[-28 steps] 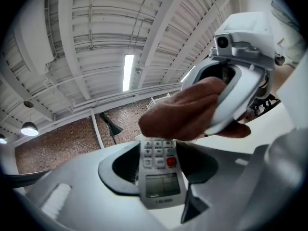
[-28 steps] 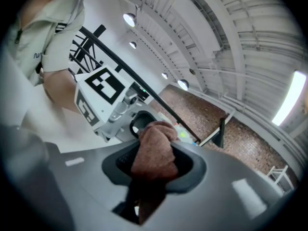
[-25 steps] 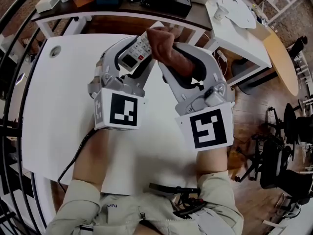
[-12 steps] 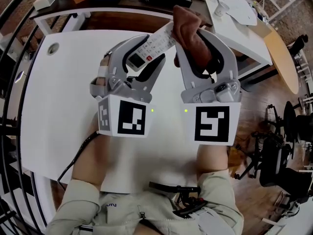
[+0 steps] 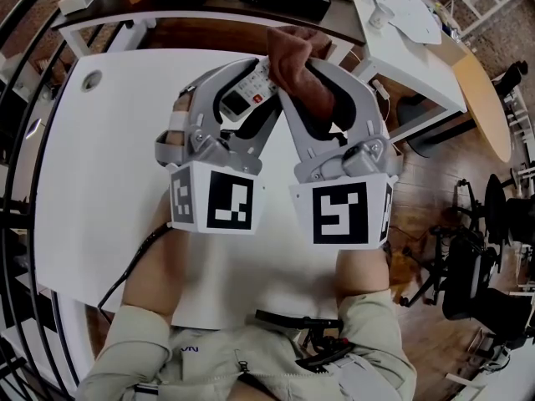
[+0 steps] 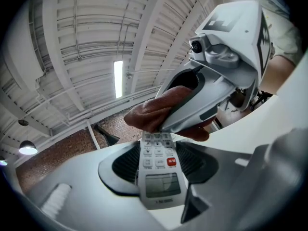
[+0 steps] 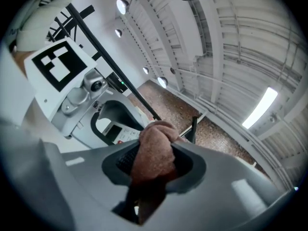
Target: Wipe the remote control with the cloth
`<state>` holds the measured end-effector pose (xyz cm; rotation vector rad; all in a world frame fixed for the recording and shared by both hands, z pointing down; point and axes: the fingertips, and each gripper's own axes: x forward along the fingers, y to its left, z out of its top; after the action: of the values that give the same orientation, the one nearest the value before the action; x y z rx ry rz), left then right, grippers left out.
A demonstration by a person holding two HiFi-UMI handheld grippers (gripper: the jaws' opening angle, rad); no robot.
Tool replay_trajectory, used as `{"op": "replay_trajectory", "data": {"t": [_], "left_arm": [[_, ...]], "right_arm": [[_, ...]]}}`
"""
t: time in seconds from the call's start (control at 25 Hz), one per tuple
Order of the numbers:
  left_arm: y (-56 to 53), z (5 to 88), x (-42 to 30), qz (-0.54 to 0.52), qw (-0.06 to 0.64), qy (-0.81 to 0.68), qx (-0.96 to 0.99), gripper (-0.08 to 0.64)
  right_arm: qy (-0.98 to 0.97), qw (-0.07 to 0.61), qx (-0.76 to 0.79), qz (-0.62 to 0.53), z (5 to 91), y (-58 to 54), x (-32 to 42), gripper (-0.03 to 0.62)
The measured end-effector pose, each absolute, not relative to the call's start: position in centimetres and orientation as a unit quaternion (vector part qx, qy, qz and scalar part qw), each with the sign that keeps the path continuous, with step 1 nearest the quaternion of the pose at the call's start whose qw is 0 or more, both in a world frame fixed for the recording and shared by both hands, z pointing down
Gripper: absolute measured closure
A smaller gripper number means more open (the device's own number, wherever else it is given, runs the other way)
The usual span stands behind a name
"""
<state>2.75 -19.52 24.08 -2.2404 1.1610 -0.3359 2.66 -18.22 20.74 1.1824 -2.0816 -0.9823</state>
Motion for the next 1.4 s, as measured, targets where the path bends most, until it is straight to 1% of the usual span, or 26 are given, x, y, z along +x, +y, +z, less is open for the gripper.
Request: {"op": "replay_trajectory", "data": {"t": [0.48, 0.92, 1.04, 1.2, 1.4], "left_arm": [[-19.7, 24.8, 2.9, -0.149, 0.313, 0.436, -0.831, 0.316], [-19.5, 24.9, 3.0, -0.150, 0.322, 0.429, -0.831, 0.316], [-19.6, 24.6, 2.9, -0.136, 0.303, 0.426, -0.841, 0.316], [-19.7, 24.0, 2.3, -0.104, 0.261, 0.427, -0.859, 0.316], [-19.9, 23.2, 1.7, -0.085, 0.241, 0.430, -0.866, 0.316]], "right_arm": [[-0.800, 0.309, 0.372, -0.355, 23.0, -17.1, 1.1, 0.466], [-0.881, 0.266, 0.267, -0.287, 23.3, -14.2, -0.3, 0.466], [-0.881, 0.240, 0.293, -0.284, 21.9, -14.4, 0.4, 0.466], [-0.843, 0.175, 0.404, -0.308, 18.4, -16.2, 3.0, 0.465], [-0.792, 0.164, 0.477, -0.345, 16.9, -17.6, 5.2, 0.465]]}}
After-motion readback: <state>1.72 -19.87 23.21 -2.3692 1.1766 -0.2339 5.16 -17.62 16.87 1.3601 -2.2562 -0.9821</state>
